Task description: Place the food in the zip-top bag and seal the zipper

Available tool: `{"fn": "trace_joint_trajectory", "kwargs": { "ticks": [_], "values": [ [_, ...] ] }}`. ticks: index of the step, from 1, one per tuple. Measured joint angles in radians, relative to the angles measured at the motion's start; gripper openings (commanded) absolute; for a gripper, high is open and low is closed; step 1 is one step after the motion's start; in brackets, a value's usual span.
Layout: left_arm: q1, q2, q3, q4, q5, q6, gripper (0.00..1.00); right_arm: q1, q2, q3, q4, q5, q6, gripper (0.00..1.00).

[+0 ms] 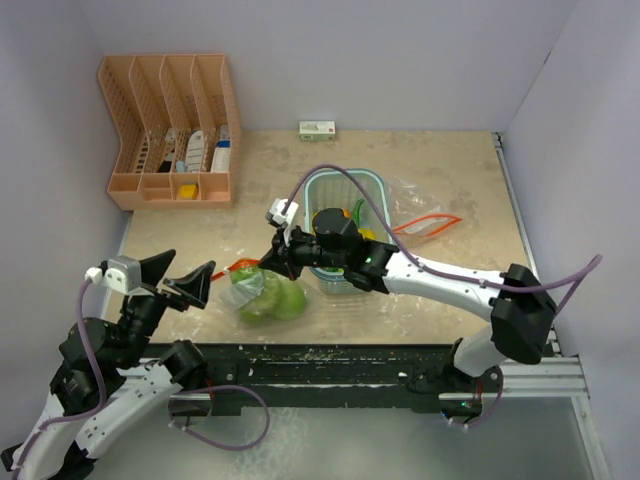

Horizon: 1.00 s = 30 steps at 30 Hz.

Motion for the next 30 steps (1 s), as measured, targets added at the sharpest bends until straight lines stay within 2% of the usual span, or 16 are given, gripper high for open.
{"fn": "trace_joint_trajectory", "kwargs": {
  "ticks": [3,7,12,16,24,30],
  "values": [
    [0.000,0.004,0.000,0.002,0.006,0.003,0.99,0.011,-0.001,0.030,-0.037,0.011,-0.006,0.00],
    [0.000,0.012,0.000,0.014,0.021,0.022,0.99,0.014,-0.088,0.144,-0.126,0.015,-0.031,0.00],
    [0.000,0.021,0.000,0.023,0.035,0.037,0.99,0.014,-0.203,0.229,-0.136,0.014,-0.049,0.00],
    [0.000,0.028,0.000,0.025,0.047,0.044,0.99,0.015,-0.224,0.210,-0.117,0.014,-0.054,0.00],
    [0.000,0.043,0.003,0.020,0.058,0.044,0.99,0.015,-0.083,0.105,-0.162,0.019,-0.058,0.00],
    [0.000,0.039,0.049,-0.029,0.064,0.074,0.99,0.015,-0.182,0.016,-0.146,0.031,-0.050,0.00]
  ]
}}
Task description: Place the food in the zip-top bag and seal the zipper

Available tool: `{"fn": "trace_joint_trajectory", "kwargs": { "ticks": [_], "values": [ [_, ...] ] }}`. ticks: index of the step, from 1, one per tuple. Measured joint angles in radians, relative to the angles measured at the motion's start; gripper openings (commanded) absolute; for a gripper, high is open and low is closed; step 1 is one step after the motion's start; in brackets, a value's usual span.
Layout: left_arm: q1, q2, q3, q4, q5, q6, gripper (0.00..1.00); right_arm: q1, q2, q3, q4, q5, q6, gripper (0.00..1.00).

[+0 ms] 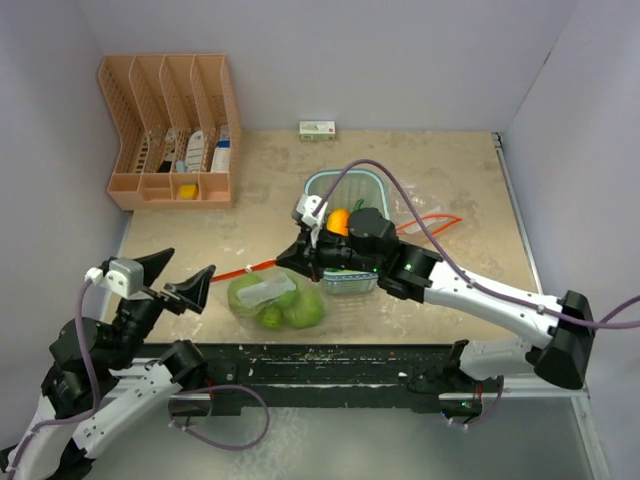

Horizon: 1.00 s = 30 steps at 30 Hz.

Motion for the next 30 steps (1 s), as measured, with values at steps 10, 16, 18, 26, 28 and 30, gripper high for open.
{"fn": "trace_joint_trajectory", "kwargs": {
  "ticks": [10,16,18,26,28,30],
  "values": [
    [0.000,-0.008,0.085,-0.091,0.237,0.144,0.99,0.000,-0.221,-0.084,-0.043,-0.069,0.002,0.00],
    [0.000,0.238,0.104,-0.111,0.371,0.173,0.99,0.000,-0.220,-0.079,-0.087,-0.112,-0.024,0.00],
    [0.000,0.336,0.100,-0.113,0.414,0.182,0.99,0.000,-0.208,-0.069,-0.099,-0.116,-0.033,0.00],
    [0.000,0.401,0.055,-0.116,0.562,0.200,0.99,0.000,-0.218,-0.047,-0.133,-0.129,-0.043,0.00],
    [0.000,0.367,0.054,-0.114,0.596,0.210,0.99,0.000,-0.223,-0.035,-0.146,-0.129,-0.045,0.00],
    [0.000,0.340,0.054,-0.107,0.623,0.215,1.00,0.000,-0.225,-0.020,-0.151,-0.130,-0.046,0.00]
  ]
}}
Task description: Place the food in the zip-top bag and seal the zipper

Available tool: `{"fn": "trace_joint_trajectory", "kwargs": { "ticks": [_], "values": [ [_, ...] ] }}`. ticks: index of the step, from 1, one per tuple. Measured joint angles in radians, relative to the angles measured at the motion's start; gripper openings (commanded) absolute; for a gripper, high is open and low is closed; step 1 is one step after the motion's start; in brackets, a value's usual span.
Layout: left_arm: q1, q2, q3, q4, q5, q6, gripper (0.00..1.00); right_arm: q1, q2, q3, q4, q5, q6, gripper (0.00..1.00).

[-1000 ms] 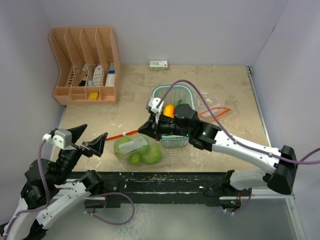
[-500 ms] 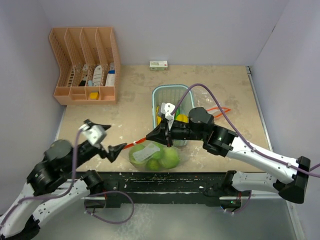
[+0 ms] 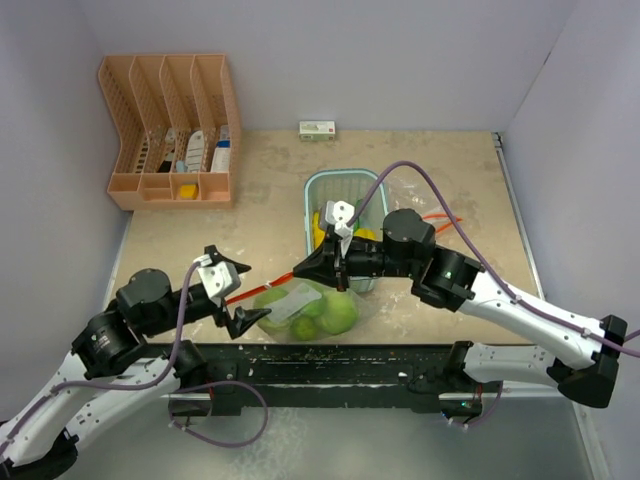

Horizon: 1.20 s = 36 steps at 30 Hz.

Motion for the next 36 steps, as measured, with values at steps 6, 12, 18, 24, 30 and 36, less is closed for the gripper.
{"fn": "trace_joint_trajectory", "kwargs": {
  "ticks": [6,12,18,24,30,36],
  "values": [
    [0.000,0.007,0.000,0.008,0.061,0.008,0.96,0.000,0.000,0.049,-0.003,-0.002,0.000,0.00],
    [0.000,0.051,0.000,0.010,0.077,0.019,0.82,0.000,-0.001,0.082,-0.004,-0.007,0.000,0.00],
    [0.000,0.067,0.000,0.017,0.090,0.030,0.28,0.000,-0.032,0.087,-0.016,-0.024,0.000,0.00],
    [0.000,0.072,0.000,0.038,0.132,0.056,0.00,0.000,-0.059,0.087,-0.026,-0.026,0.000,0.00],
    [0.000,0.097,0.000,0.040,0.157,0.069,0.00,0.000,-0.060,0.087,-0.045,0.022,0.001,0.23],
    [0.000,0.123,0.019,-0.008,0.121,0.060,0.00,0.000,-0.060,0.090,-0.096,0.125,-0.035,0.44]
  ]
}}
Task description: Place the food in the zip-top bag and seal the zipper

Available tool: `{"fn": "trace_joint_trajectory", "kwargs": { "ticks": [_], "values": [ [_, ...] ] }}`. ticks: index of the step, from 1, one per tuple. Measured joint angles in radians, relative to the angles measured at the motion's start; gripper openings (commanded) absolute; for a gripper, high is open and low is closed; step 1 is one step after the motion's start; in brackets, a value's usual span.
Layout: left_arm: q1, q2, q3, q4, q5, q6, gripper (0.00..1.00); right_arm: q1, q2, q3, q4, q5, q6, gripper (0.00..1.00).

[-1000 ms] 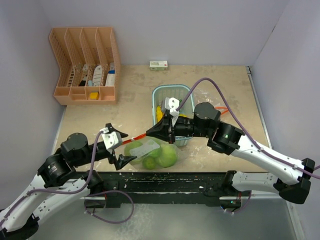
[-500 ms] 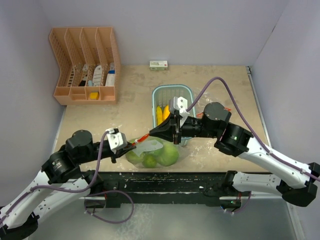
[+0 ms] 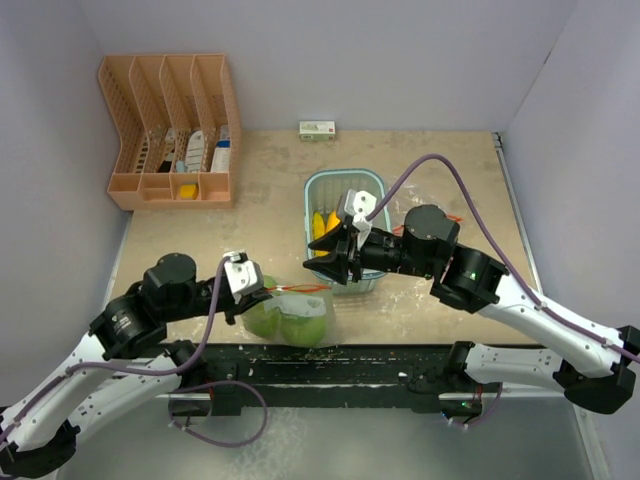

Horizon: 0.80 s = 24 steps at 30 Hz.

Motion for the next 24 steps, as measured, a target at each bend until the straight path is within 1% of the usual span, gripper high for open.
{"fn": "trace_joint_trajectory", "kwargs": {
  "ticks": [3,5,8,10,15,24],
  "values": [
    [0.000,0.022,0.008,-0.017,-0.006,-0.002,0.00,0.000,0.000,0.009,-0.016,0.006,-0.034,0.47],
    [0.000,0.041,0.011,-0.025,-0.006,-0.002,0.00,0.000,0.001,0.017,-0.014,-0.014,-0.055,0.46],
    [0.000,0.074,0.016,-0.029,-0.006,-0.010,0.00,0.000,0.021,0.033,-0.014,-0.076,-0.077,0.41],
    [0.000,0.105,0.030,-0.039,-0.006,-0.015,0.00,0.000,0.063,0.056,-0.014,-0.121,-0.086,0.38],
    [0.000,0.177,0.069,-0.072,-0.008,-0.020,0.00,0.005,0.176,0.066,-0.024,-0.199,-0.095,0.38],
    [0.000,0.139,0.071,-0.082,-0.001,-0.021,0.00,0.005,0.191,0.043,-0.057,-0.260,-0.121,0.38]
  ]
}}
